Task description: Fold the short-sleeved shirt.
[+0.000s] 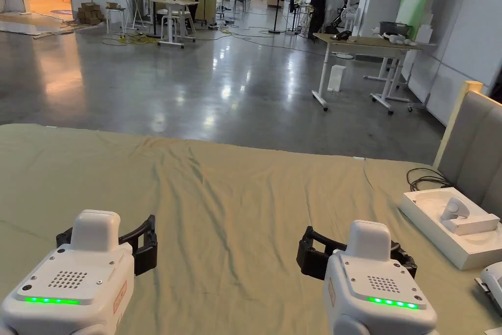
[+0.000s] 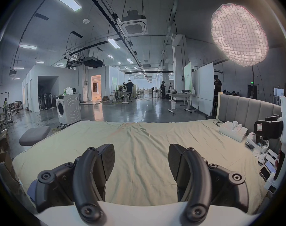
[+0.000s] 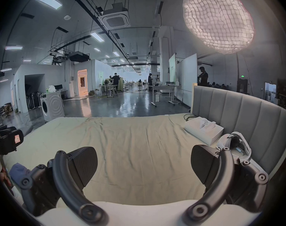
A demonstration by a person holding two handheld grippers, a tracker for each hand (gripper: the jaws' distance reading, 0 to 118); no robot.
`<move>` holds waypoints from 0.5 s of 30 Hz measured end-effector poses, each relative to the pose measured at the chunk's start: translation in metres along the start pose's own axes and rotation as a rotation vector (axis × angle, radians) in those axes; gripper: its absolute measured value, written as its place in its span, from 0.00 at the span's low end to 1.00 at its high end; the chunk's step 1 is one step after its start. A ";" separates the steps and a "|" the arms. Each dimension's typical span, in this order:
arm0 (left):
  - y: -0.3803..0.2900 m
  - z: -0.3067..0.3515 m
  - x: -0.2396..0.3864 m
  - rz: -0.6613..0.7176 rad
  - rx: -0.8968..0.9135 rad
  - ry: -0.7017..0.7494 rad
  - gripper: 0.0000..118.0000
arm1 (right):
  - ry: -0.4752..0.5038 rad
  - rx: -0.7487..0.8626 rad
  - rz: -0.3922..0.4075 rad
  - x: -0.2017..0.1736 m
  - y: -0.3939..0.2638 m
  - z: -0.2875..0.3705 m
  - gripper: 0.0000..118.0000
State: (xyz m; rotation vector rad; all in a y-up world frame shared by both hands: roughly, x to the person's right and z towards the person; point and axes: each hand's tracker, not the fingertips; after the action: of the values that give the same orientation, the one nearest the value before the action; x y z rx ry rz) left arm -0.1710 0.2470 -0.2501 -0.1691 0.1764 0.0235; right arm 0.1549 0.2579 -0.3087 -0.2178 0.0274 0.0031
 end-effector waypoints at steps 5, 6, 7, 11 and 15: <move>0.000 0.000 -0.001 -0.007 -0.006 -0.001 0.62 | 0.016 -0.039 -0.110 0.005 0.000 -0.003 0.97; 0.000 -0.001 -0.001 -0.008 -0.007 0.000 0.62 | 0.001 -0.054 -0.123 0.006 0.000 -0.004 0.97; 0.000 -0.001 -0.001 -0.009 -0.008 0.001 0.62 | -0.011 -0.066 -0.131 0.006 0.001 -0.005 0.97; -0.001 -0.001 -0.002 0.003 -0.010 -0.007 0.62 | -0.052 -0.113 -0.162 0.009 0.002 -0.011 0.97; -0.001 -0.002 -0.001 0.007 -0.015 -0.012 0.62 | -0.065 -0.127 -0.174 0.012 0.003 -0.013 0.97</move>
State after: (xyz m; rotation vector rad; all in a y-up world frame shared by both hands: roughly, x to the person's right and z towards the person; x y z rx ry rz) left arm -0.1725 0.2460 -0.2518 -0.1837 0.1647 0.0327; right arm 0.1668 0.2577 -0.3221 -0.3461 -0.0568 -0.1620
